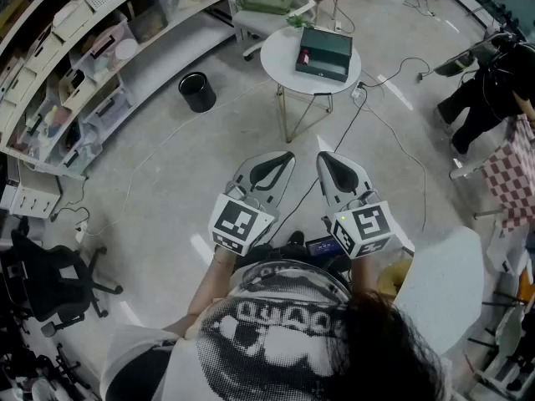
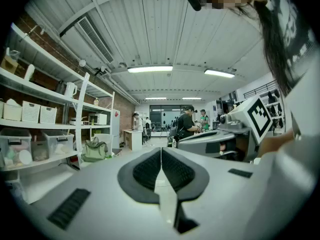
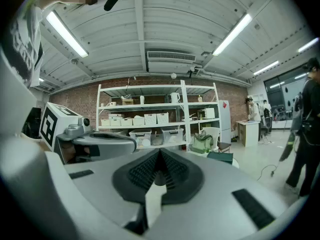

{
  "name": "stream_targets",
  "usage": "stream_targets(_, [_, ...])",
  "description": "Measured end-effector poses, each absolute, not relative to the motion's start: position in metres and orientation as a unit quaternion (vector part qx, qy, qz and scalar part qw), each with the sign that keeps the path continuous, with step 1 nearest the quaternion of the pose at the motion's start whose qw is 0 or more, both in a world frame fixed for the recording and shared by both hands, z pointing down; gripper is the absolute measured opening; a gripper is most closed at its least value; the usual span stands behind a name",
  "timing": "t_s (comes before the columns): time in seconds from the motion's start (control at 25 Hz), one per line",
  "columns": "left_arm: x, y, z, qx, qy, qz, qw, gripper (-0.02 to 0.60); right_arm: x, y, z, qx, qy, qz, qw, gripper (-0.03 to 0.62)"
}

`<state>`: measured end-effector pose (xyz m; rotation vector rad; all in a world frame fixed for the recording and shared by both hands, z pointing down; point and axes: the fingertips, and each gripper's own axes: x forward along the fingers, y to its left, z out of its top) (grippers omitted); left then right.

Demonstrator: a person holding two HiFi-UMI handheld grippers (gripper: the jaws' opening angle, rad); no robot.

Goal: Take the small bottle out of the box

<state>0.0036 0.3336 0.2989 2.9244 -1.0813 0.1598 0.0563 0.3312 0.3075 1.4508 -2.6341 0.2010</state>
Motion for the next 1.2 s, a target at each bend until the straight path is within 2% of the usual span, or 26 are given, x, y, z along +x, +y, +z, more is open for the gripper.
stream_targets(0.52, [0.045,0.323,0.328,0.934,-0.346,0.077,0.032,0.014,0.112,0.326,0.328,0.497,-0.861,0.104,0.033,0.002])
stream_targets(1.2, [0.054,0.299,0.333,0.931,-0.351,0.095,0.031,0.014,0.116,0.294,0.34,0.485,-0.866,0.117,0.027,0.002])
